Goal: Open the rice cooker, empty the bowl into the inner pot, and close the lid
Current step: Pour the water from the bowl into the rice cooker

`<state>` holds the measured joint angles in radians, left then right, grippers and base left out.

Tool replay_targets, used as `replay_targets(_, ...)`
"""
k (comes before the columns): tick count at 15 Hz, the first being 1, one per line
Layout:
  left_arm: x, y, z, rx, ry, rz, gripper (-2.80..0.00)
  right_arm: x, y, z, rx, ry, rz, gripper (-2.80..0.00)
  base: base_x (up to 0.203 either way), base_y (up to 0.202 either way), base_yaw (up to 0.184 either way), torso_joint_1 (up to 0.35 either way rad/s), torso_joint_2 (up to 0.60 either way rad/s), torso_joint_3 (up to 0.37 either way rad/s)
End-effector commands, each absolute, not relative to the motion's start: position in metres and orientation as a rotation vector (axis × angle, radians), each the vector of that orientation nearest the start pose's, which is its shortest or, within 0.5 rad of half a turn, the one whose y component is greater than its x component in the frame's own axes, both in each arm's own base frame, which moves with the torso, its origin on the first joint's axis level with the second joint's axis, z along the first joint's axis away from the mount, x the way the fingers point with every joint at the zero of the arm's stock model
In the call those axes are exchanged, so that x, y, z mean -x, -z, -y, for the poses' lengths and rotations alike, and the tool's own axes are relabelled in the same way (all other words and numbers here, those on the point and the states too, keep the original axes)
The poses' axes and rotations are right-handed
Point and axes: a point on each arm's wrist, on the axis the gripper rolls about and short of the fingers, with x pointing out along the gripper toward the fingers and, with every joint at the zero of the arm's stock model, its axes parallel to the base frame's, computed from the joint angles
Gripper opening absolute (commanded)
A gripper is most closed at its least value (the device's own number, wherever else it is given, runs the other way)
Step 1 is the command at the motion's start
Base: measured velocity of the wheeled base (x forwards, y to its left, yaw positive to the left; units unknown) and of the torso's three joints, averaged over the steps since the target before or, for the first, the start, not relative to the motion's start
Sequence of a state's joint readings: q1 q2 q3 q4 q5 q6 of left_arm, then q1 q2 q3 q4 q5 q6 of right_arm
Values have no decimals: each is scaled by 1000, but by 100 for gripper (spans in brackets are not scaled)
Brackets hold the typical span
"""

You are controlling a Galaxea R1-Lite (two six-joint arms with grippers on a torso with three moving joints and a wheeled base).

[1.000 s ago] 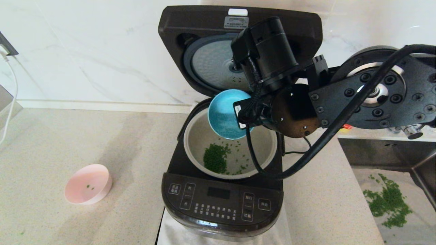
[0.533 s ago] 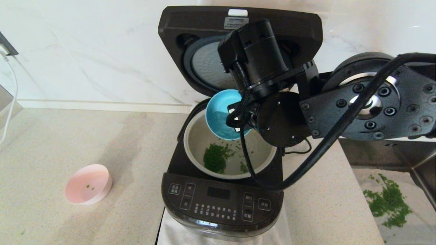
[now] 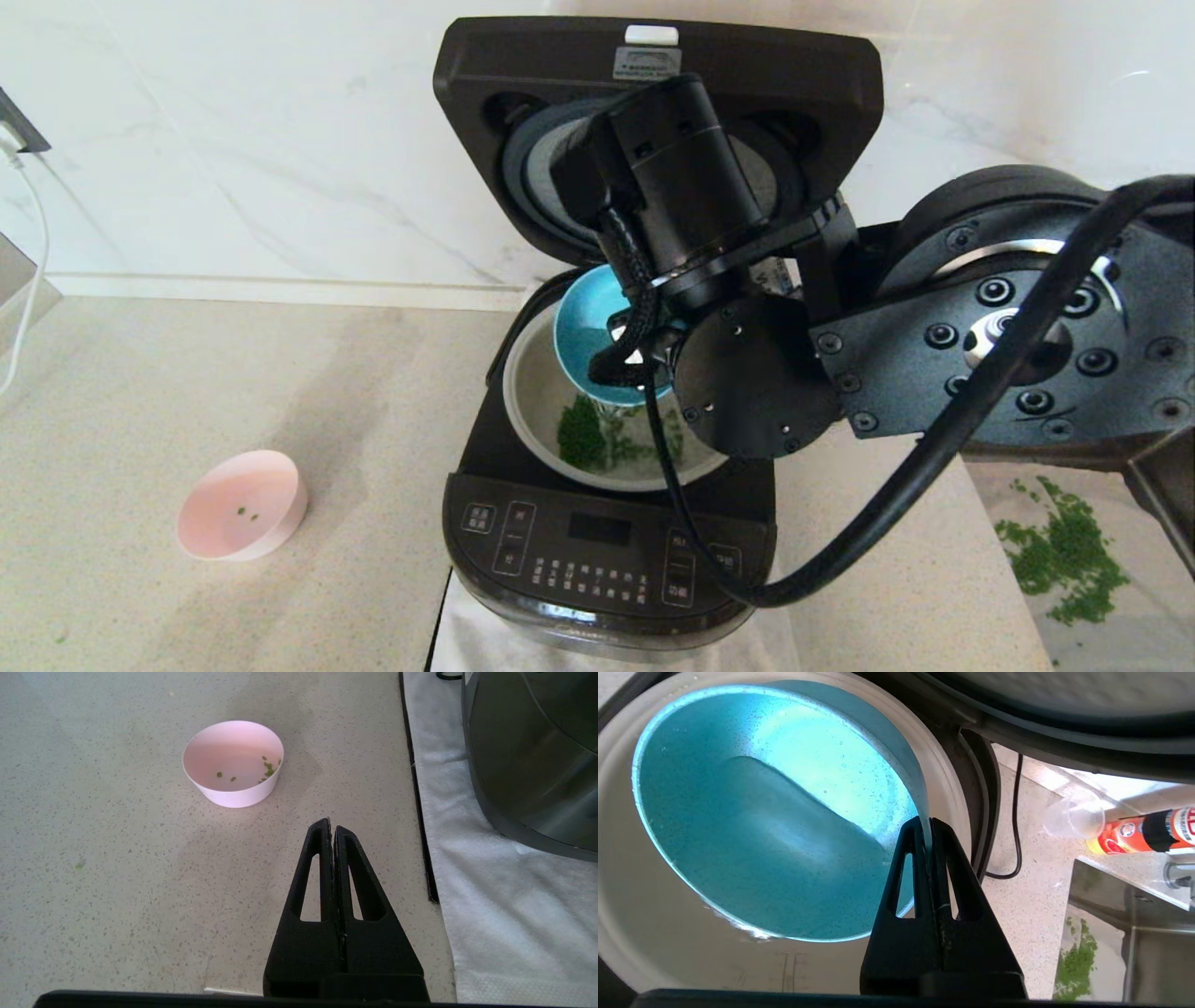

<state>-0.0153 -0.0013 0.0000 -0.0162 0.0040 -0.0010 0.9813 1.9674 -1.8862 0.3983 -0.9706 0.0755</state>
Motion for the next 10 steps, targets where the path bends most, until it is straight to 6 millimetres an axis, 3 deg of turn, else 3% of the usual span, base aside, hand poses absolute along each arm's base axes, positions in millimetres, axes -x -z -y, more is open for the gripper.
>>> replay_targets(1, 22, -76, 0, 2, 11, 11, -280, -225, -293, -307, 312, 4, -257, -280, 0, 0, 0, 0, 0, 0)
replay_targets(10, 22, -76, 0, 2, 11, 11, -280, -227, -281, -308, 199, 17, -168, -280, 0, 0, 0, 0, 0, 0)
